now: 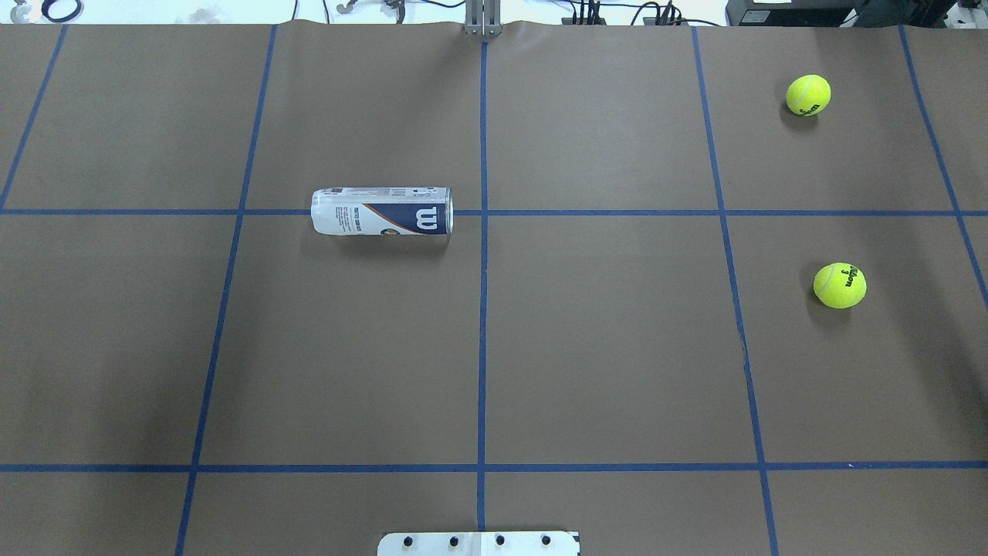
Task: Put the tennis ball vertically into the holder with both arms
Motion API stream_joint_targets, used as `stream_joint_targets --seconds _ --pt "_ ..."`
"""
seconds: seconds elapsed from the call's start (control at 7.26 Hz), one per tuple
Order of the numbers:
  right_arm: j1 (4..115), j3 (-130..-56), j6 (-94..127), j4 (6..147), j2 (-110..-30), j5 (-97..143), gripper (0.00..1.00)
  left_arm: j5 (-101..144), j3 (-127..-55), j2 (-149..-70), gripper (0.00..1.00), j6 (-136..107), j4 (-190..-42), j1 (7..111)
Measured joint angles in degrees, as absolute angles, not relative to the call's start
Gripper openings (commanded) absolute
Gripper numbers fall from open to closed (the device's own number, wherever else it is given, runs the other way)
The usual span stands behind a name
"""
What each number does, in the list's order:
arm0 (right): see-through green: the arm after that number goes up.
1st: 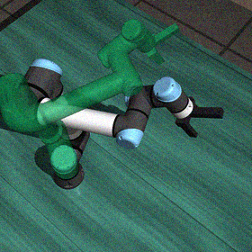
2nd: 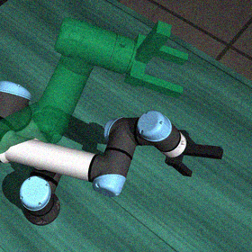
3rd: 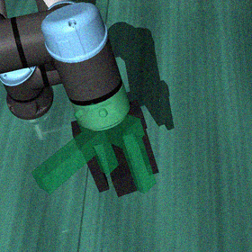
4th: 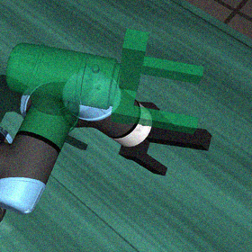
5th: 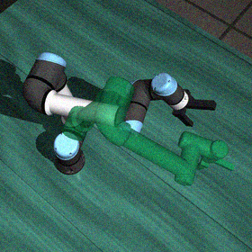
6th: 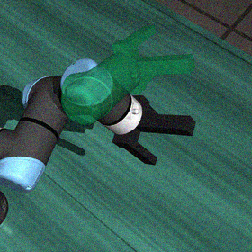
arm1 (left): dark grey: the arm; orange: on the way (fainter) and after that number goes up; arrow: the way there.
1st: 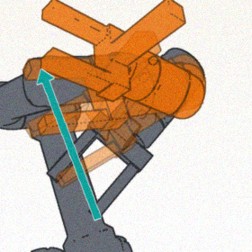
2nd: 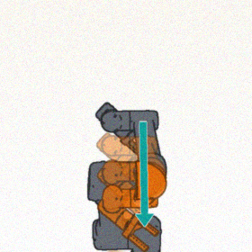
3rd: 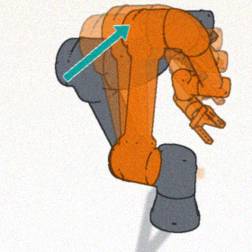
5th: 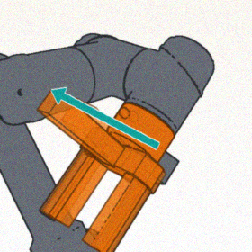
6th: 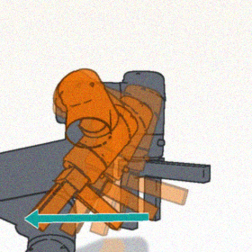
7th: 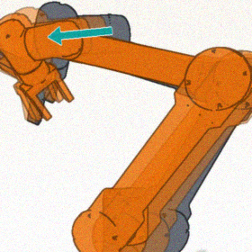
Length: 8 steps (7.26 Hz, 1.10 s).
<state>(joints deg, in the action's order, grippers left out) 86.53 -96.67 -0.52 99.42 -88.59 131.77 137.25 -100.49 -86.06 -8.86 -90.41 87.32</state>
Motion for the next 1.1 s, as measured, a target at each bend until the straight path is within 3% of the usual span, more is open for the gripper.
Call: stream_joint_targets --seconds 1.1 --pt "86.5 -97.1 -0.3 99.4 -88.6 133.0 0.99 143.3 -105.4 -86.5 1.00 -8.4 -98.1 86.3"
